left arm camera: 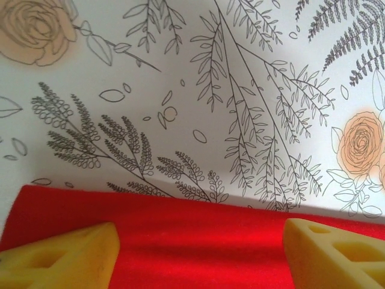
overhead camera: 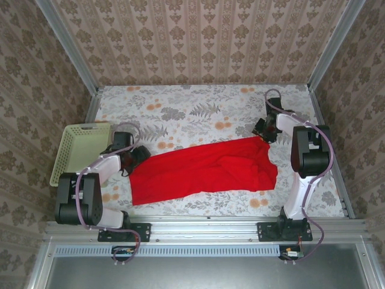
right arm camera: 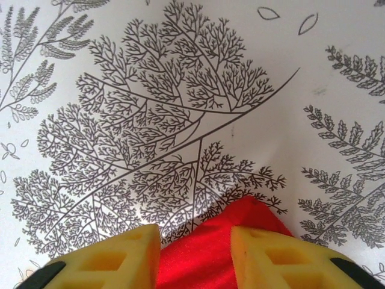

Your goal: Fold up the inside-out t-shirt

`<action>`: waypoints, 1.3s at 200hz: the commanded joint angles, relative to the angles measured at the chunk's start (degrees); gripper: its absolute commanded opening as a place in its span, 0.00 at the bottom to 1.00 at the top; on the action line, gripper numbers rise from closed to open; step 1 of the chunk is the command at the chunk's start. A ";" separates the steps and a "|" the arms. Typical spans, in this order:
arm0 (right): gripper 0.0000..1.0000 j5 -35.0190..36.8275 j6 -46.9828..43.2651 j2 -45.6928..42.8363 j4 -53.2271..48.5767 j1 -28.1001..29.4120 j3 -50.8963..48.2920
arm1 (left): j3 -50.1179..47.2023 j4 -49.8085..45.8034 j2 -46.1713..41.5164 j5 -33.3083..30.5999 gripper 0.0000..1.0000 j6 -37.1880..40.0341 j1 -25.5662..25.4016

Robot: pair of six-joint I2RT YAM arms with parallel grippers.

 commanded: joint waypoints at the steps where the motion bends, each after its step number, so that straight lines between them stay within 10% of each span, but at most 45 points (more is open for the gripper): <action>1: 0.45 5.25 -3.19 -5.59 -2.86 -0.89 0.98 | 2.65 -8.19 -2.94 -4.09 0.79 2.11 0.54; 92: 0.92 6.80 -7.88 -19.88 -9.94 2.55 -15.91 | 0.54 -10.69 -10.39 -4.66 0.92 3.06 -10.28; 143: 0.93 9.33 -7.15 -14.02 -11.59 5.56 -15.29 | -2.59 -8.17 -8.42 -3.56 0.92 1.74 -10.61; 202: 0.73 9.90 -8.02 -8.51 -13.88 9.95 -12.60 | -3.80 -7.20 -5.59 -5.53 0.92 1.24 -10.86; 260: 0.15 12.74 -8.60 -10.99 -14.41 10.16 -12.93 | -3.13 -7.35 -3.52 -5.77 0.92 1.45 -9.71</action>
